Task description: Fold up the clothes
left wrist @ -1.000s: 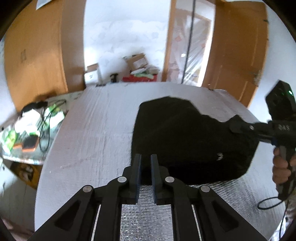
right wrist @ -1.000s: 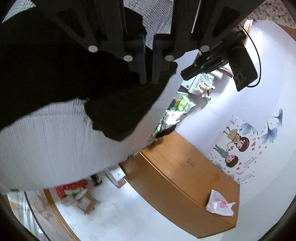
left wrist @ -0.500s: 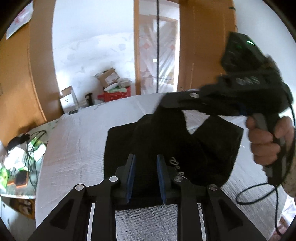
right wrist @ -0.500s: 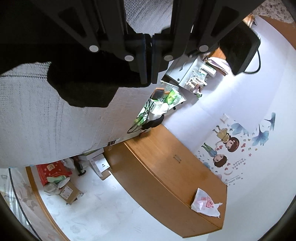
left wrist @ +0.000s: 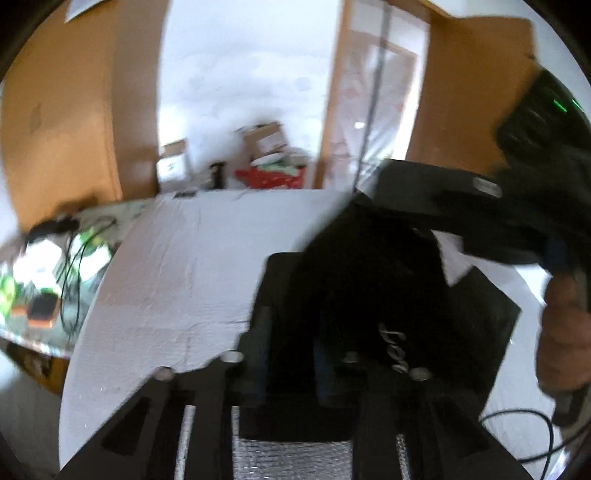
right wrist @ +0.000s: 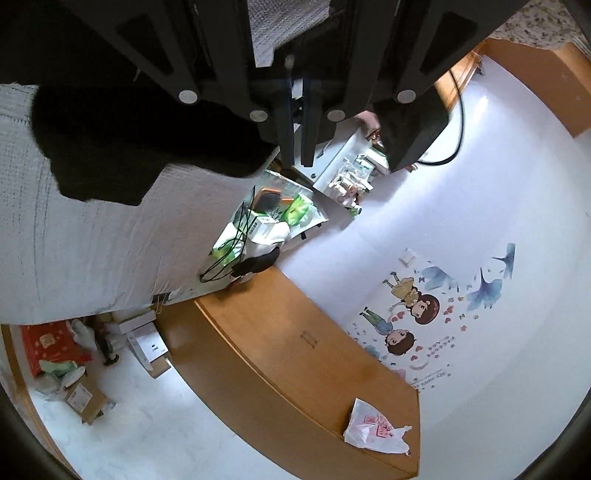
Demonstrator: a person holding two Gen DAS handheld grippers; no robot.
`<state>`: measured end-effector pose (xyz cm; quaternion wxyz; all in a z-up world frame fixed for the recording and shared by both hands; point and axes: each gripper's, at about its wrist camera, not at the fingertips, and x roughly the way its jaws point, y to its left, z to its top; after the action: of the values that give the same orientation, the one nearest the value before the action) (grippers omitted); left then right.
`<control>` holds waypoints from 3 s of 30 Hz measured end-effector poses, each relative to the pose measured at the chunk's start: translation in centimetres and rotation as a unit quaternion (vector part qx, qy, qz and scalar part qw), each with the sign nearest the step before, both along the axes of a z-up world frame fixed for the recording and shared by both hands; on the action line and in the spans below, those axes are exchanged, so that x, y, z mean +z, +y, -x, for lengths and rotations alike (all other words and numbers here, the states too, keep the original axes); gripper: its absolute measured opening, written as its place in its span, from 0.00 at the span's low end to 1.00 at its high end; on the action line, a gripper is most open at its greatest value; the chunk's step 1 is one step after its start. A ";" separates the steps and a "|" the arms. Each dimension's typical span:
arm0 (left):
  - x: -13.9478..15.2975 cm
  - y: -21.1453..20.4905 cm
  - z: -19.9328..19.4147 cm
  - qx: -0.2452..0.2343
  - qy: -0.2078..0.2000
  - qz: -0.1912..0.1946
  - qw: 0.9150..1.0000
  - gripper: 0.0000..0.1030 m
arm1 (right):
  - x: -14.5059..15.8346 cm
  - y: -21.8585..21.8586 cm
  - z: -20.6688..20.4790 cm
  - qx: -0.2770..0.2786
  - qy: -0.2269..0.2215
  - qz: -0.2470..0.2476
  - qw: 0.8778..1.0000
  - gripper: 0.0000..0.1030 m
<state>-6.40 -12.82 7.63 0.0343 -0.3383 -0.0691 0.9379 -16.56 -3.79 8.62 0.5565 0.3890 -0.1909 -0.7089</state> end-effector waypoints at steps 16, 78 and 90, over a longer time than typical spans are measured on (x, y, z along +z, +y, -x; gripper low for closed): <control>-2.8 -4.0 0.2 0.054 -0.027 -0.042 0.997 0.09 | -3.6 7.7 -4.1 -0.101 0.054 -0.201 0.973 0.26; -4.8 -10.1 -12.3 0.196 -0.045 -0.116 0.973 0.09 | -4.3 2.6 -7.7 -0.069 0.091 -0.220 0.969 0.10; -5.9 -10.6 -15.0 0.214 -0.065 -0.097 0.970 0.09 | 1.9 -0.7 -7.2 -0.091 0.163 -0.167 0.968 0.10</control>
<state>8.62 -23.38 1.71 -0.1387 -0.3707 -0.2329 0.8883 -9.41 -4.49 10.50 0.4404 0.3371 -0.0110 -0.8320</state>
